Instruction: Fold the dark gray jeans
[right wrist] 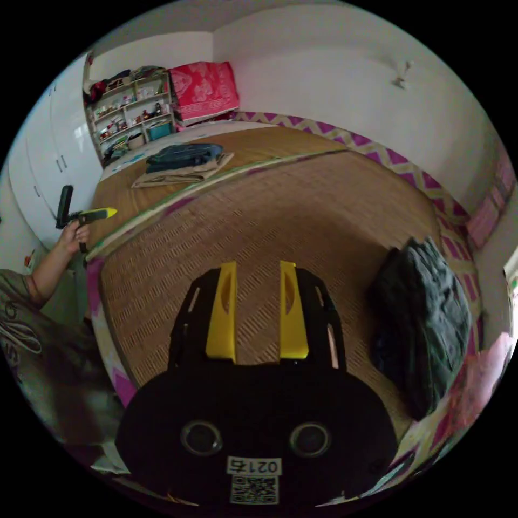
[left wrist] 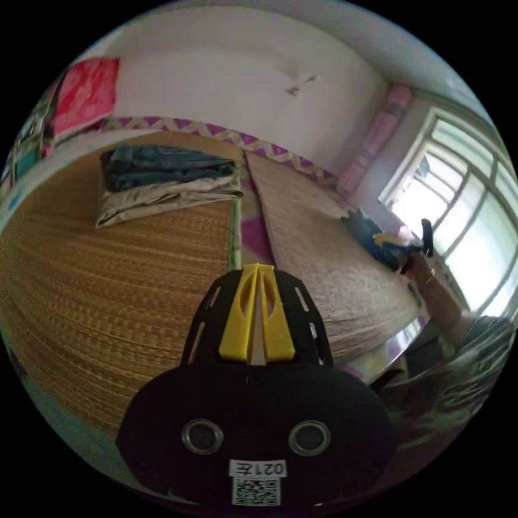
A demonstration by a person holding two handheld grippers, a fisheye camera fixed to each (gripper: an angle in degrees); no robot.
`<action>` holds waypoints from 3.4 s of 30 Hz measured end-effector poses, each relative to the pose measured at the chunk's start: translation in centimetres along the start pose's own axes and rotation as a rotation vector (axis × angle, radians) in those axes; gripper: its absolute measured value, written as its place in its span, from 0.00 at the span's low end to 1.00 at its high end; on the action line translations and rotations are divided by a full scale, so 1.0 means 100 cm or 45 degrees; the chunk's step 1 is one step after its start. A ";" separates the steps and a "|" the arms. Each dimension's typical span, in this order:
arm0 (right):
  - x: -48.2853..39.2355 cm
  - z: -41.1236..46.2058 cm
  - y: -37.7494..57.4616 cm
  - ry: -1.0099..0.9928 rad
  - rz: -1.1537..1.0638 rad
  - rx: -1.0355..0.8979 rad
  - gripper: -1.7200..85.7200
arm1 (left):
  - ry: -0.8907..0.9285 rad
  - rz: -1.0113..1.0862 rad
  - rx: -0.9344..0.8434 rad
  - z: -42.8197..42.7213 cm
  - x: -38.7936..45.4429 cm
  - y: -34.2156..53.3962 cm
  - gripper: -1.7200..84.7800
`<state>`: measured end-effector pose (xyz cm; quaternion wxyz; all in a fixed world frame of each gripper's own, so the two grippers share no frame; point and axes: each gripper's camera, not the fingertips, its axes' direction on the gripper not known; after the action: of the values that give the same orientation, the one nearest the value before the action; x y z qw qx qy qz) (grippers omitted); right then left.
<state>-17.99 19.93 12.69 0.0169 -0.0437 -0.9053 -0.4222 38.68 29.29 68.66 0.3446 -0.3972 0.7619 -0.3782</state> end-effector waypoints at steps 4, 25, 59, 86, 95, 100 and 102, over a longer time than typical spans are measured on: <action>0.037 -0.050 0.034 0.346 0.019 0.080 0.18 | 0.002 0.096 -0.014 0.019 0.078 0.023 0.02; 0.051 0.041 -0.047 0.880 -0.292 -0.277 0.14 | 0.033 0.098 -0.098 0.045 0.278 0.095 0.01; -0.328 -0.062 -0.058 0.023 -0.481 -0.134 0.14 | 0.162 -0.116 0.027 -0.033 0.301 0.215 0.01; 0.295 -0.376 0.375 0.138 1.209 0.527 0.05 | 0.273 0.120 -0.085 0.088 0.434 0.233 0.01; 0.376 -0.374 0.545 -0.190 1.494 0.621 0.05 | 0.367 0.426 -0.207 0.171 0.526 0.203 0.03; 0.376 -0.410 0.593 -0.186 1.506 0.712 0.05 | 0.360 0.587 -0.208 0.211 0.571 0.193 0.08; 0.381 -0.402 0.601 -0.100 1.465 0.611 0.05 | 0.344 0.641 -0.211 0.232 0.584 0.193 0.10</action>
<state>-50.58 30.05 87.02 0.2177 -0.5349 -0.8063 -0.1284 25.03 -20.62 28.06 0.2894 -0.1687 0.9037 -0.2668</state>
